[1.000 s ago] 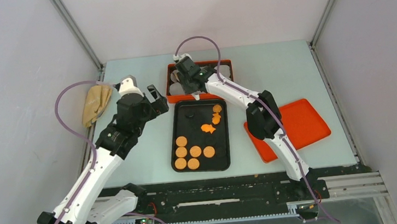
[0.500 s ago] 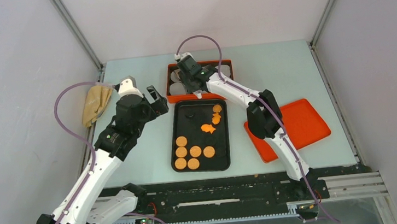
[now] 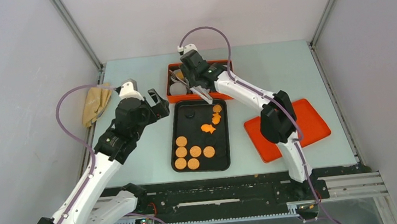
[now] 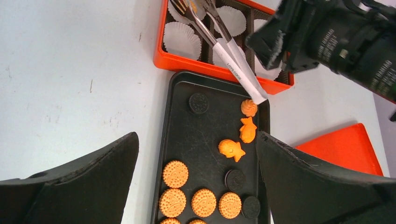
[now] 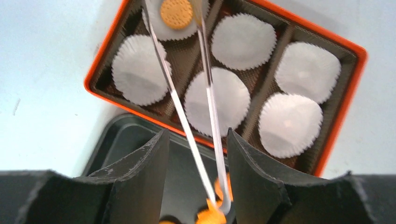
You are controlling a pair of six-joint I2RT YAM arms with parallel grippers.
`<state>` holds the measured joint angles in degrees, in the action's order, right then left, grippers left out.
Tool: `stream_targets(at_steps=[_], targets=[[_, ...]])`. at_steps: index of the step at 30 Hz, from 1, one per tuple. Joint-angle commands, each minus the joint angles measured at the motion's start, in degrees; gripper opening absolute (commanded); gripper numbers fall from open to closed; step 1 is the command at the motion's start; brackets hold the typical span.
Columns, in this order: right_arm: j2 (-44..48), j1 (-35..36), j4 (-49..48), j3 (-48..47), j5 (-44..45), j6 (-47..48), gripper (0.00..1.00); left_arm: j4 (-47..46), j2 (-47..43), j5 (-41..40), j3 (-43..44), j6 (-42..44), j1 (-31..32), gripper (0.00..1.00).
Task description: Pack the cookies
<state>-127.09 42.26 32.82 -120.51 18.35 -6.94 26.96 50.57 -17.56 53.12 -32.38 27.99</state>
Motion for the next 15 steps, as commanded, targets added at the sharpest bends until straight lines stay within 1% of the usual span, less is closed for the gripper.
stream_targets(at_steps=[1,2,4,5,6,7,8,10,12,15], targets=[[11.7,3.3,-2.8,10.0,5.6,1.0,0.56,-2.7,-1.6,1.0,-1.1,0.7,0.0,1.00],[16.2,4.8,-4.9,14.4,6.7,1.4,0.56,-2.9,-1.8,1.2,-1.2,0.8,0.0,1.00],[20.9,6.4,-7.2,21.2,7.0,0.9,0.57,-3.5,-1.7,1.5,-1.3,0.8,0.0,1.00],[21.7,6.5,-6.8,22.4,7.1,0.4,0.60,-3.8,-1.5,1.7,-1.3,0.9,0.0,1.00],[21.4,6.4,-5.4,22.5,8.2,0.4,0.67,-3.9,-1.0,1.9,-1.2,0.9,0.0,1.00],[20.5,6.1,-4.8,21.8,9.3,0.6,0.75,-3.9,-0.7,2.1,-1.0,0.9,0.0,1.00],[18.8,5.5,-3.3,20.6,10.5,1.2,0.80,-3.9,-0.4,2.3,-0.9,0.8,0.0,1.00],[14.4,3.5,-0.7,16.1,9.0,1.7,0.82,-3.9,-0.3,2.7,-1.2,0.4,0.0,1.00],[8.9,1.6,4.0,9.5,7.9,1.7,0.83,-4.0,-0.6,2.9,-1.5,-0.1,0.0,1.00],[1.8,-0.3,5.4,2.5,8.7,4.7,0.84,-3.8,-1.8,2.4,-2.3,-0.2,0.0,1.00]])
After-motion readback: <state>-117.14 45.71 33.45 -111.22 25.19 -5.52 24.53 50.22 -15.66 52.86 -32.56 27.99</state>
